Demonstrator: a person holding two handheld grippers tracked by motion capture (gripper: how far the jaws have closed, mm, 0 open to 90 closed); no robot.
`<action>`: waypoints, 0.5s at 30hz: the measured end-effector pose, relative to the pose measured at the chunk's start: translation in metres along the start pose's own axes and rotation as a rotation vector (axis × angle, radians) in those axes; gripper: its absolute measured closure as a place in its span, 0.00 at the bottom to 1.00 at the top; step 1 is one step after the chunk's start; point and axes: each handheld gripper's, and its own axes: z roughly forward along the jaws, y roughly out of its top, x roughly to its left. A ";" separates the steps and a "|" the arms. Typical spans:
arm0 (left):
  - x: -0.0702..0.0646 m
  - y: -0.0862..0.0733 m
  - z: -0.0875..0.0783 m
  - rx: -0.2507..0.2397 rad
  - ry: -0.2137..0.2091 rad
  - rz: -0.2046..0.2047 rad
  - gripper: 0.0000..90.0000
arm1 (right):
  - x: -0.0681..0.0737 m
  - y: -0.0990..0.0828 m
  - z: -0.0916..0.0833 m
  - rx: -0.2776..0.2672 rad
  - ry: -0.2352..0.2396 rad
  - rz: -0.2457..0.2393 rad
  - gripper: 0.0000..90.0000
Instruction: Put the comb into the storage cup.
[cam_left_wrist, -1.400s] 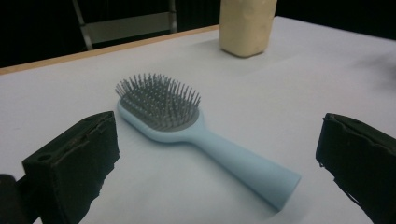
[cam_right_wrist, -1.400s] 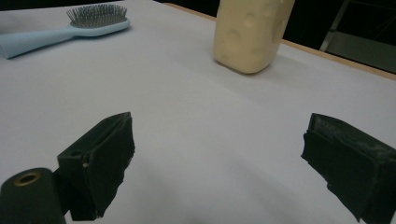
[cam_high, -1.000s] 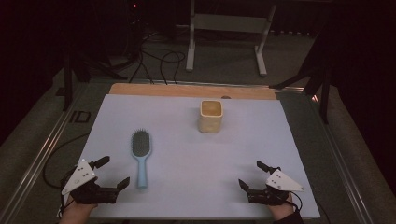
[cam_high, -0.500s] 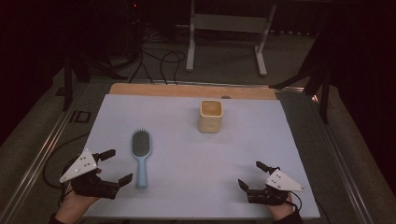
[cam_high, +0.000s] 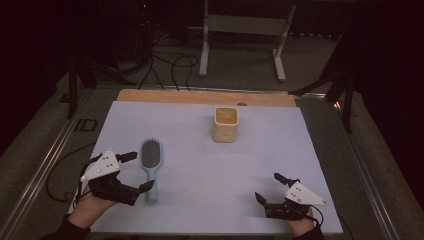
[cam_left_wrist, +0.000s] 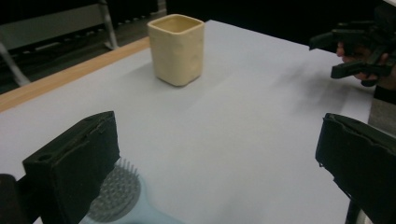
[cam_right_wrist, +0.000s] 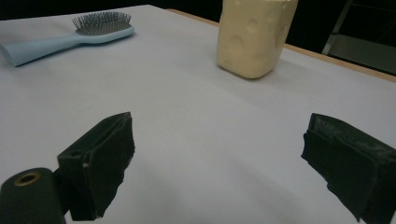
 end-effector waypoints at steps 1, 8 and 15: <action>0.000 0.000 0.003 0.006 -0.006 0.001 0.00 | 0.000 0.000 0.000 0.001 0.000 0.001 0.10; -0.001 -0.003 0.019 0.030 -0.030 0.006 0.00 | 0.000 0.000 0.000 -0.001 0.001 -0.002 0.10; -0.006 -0.012 0.036 0.066 -0.049 0.018 0.01 | 0.001 0.000 0.000 0.001 0.004 -0.005 0.10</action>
